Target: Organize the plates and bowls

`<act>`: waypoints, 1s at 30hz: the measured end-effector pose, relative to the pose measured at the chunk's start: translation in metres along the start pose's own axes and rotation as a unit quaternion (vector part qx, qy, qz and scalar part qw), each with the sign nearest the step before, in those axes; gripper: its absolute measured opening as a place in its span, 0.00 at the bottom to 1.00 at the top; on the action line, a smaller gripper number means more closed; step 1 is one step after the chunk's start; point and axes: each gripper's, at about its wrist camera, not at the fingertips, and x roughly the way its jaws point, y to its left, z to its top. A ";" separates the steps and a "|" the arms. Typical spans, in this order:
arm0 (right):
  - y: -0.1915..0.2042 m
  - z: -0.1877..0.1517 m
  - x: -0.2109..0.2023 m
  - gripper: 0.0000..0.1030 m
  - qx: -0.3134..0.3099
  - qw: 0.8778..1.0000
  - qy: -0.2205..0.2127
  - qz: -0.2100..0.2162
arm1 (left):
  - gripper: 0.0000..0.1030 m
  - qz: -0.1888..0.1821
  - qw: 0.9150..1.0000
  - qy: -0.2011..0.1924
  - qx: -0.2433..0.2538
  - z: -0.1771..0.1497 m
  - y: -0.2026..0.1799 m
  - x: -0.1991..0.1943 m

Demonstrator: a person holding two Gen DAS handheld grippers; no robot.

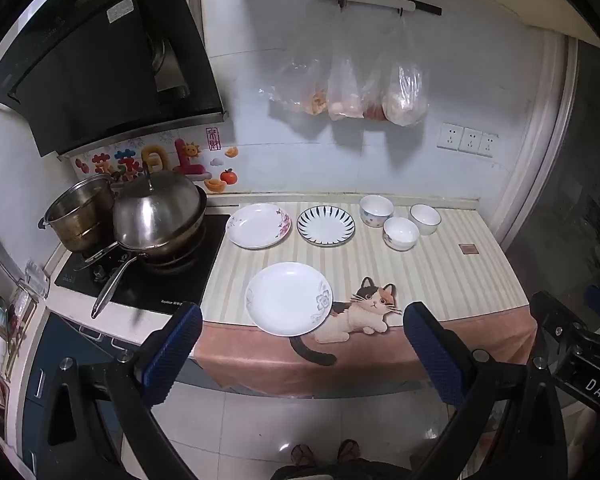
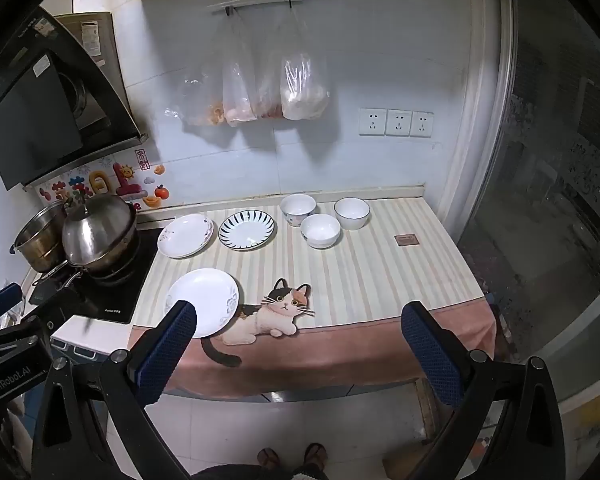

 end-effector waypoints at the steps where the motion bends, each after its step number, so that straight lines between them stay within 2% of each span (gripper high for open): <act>1: 0.000 0.000 0.000 1.00 0.000 1.000 0.001 0.000 | 1.00 0.001 1.000 -0.001 0.002 0.000 0.000 0.000; 30: -0.002 0.006 0.009 1.00 0.003 1.000 -0.003 0.002 | 1.00 0.002 1.000 -0.001 0.004 0.012 -0.010 0.010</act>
